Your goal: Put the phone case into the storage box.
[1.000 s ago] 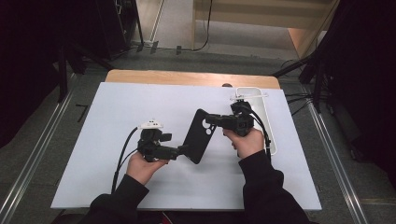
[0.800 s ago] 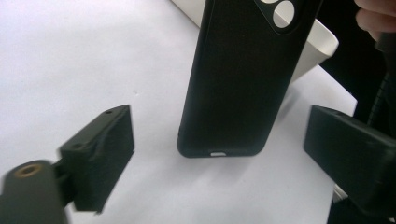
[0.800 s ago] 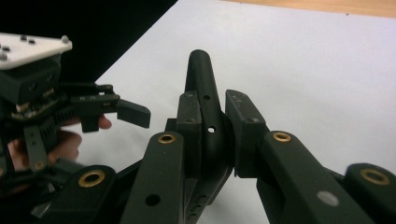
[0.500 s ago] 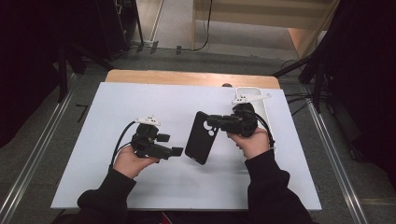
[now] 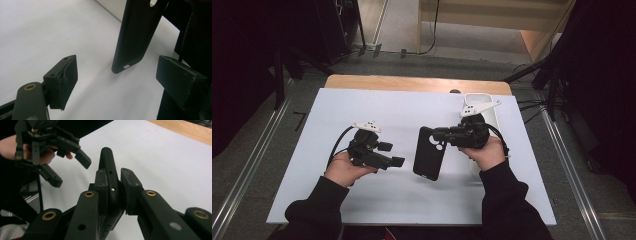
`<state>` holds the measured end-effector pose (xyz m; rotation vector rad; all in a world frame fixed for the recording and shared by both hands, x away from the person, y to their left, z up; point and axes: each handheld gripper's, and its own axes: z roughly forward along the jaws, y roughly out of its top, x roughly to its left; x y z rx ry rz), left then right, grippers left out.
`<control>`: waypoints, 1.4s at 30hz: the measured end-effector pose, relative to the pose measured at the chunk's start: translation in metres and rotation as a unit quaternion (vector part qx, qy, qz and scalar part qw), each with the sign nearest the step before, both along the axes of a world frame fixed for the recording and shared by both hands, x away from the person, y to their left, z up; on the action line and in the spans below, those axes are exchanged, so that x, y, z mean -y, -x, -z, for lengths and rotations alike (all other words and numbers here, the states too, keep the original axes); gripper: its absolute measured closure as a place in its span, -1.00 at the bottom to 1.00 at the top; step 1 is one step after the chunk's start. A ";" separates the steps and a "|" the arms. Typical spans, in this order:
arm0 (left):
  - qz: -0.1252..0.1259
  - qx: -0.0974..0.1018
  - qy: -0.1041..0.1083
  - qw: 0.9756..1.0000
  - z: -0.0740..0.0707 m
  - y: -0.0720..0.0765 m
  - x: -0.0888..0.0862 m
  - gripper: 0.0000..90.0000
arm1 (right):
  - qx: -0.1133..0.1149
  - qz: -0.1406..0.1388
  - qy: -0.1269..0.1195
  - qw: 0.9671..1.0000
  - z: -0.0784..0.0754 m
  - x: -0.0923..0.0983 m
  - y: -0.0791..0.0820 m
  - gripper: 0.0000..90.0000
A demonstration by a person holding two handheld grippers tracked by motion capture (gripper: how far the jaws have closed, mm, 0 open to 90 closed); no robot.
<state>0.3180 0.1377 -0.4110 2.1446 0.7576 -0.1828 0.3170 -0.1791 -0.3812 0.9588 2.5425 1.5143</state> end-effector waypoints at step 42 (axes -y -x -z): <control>0.126 0.005 -0.009 0.992 -0.030 -0.013 0.013 -0.35 | 0.000 -0.182 0.024 0.983 0.003 -0.032 -0.012 0.66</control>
